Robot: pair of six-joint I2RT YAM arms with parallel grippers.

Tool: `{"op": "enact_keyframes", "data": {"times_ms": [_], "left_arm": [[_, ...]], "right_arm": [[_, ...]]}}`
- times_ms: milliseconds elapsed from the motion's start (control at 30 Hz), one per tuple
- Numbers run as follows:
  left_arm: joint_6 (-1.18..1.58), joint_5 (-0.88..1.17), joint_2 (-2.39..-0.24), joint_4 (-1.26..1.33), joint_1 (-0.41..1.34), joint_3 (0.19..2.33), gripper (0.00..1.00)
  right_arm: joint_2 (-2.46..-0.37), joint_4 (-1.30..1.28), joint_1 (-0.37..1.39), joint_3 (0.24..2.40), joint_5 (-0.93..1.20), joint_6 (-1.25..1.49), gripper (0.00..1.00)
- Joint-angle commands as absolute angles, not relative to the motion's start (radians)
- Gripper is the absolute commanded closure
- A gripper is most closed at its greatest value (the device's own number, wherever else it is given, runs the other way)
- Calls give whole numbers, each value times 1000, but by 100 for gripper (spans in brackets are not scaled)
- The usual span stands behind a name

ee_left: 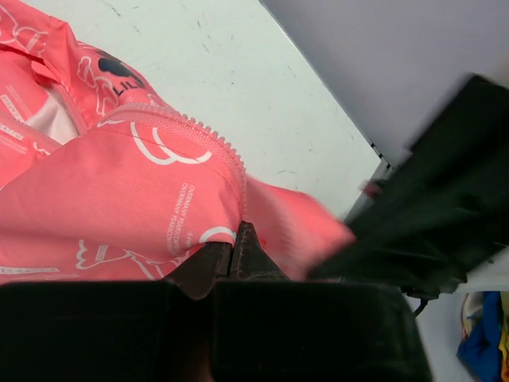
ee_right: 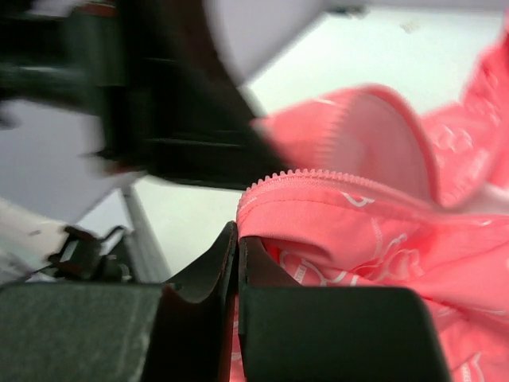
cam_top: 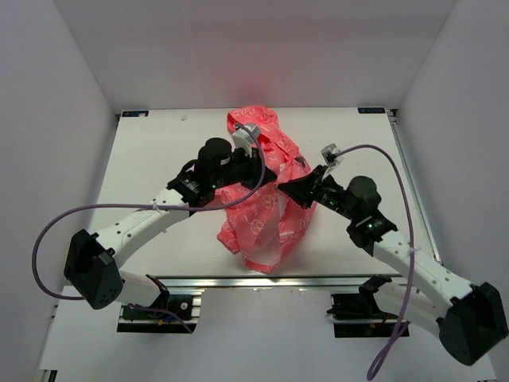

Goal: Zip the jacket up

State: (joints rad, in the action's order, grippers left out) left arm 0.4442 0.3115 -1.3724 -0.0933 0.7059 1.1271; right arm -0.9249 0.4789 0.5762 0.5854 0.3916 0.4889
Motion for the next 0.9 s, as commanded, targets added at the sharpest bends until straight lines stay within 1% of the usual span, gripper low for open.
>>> {"op": "enact_keyframes", "data": {"times_ms": [0, 67, 167, 267, 333, 467, 700, 800, 867], "left_arm": [[430, 360, -1316, -64, 704, 1115, 100], [426, 385, -1310, -66, 704, 1118, 100], [433, 410, -1296, -69, 707, 1111, 100], [445, 396, -1276, -97, 707, 1108, 100], [449, 387, -1249, -107, 710, 1091, 100], [448, 325, -1210, -127, 709, 1081, 100], [423, 256, -1177, -158, 709, 1100, 100], [416, 256, -1161, -128, 709, 1082, 100], [414, 262, -1163, -112, 709, 1065, 100]], "right_arm": [[-1064, 457, 574, 669, 246, 425, 100], [-1156, 506, 574, 718, 221, 436, 100], [-1247, 714, 572, 736, 218, 491, 100], [-1276, 767, 574, 781, 132, 525, 100], [-1269, 794, 574, 784, 114, 519, 100], [-1189, 845, 572, 727, 48, 520, 100], [-1017, 741, 563, 657, 64, 463, 100], [-945, 634, 560, 640, 58, 445, 100], [-898, 591, 557, 612, 93, 439, 100]]}}
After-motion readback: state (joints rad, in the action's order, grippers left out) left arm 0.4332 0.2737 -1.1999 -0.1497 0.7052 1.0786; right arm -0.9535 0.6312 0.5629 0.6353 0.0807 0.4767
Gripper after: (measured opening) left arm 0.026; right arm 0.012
